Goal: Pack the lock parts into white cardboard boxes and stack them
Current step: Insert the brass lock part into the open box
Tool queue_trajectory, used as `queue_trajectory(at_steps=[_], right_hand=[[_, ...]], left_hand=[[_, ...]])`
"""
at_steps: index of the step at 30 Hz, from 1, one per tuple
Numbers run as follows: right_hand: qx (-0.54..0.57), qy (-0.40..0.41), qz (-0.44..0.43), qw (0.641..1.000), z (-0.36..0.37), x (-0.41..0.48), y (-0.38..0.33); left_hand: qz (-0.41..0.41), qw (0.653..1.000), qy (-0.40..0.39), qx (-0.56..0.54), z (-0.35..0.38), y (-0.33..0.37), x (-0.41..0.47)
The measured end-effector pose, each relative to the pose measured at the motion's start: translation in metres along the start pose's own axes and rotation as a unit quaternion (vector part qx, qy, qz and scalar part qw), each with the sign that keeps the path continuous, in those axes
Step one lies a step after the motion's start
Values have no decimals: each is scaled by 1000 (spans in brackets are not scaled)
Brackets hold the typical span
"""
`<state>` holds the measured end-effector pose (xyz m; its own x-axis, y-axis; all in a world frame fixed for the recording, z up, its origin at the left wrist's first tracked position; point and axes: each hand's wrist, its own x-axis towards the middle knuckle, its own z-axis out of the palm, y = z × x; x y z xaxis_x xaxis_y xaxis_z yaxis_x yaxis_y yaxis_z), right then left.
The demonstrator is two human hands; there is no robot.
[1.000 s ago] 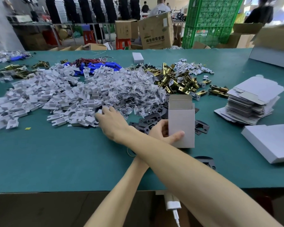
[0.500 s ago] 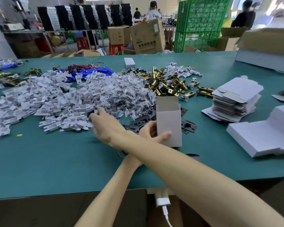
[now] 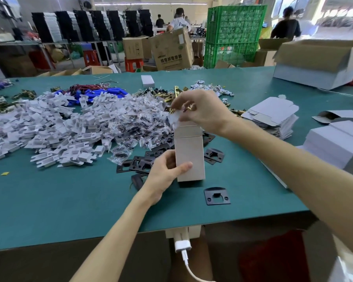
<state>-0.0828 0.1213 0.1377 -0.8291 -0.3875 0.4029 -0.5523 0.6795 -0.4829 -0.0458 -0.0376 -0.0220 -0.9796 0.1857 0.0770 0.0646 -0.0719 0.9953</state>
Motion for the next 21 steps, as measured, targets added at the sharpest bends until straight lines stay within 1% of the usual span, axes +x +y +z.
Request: queue_trajectory(at_steps=[3, 6, 9, 15, 17, 21], right_hand=[[-45, -9, -19, 999, -11, -9, 17], [-78, -47, -18, 996, -10, -16, 28], [-89, -70, -2, 994, -7, -20, 34], [-118, -138, -39, 983, -13, -27, 28], [-101, -109, -39, 988, -15, -32, 29], [-68, 12, -59, 996, -15, -53, 35]], left_hand=[[5, 1000, -6, -10, 0, 0, 0], [11, 1000, -11, -16, -1, 0, 0], [13, 999, -22, -19, -2, 0, -1], [18, 999, -21, -17, -1, -1, -1], [19, 1000, -15, -17, -1, 0, -1], [15, 1000, -11, -15, -1, -1, 0]])
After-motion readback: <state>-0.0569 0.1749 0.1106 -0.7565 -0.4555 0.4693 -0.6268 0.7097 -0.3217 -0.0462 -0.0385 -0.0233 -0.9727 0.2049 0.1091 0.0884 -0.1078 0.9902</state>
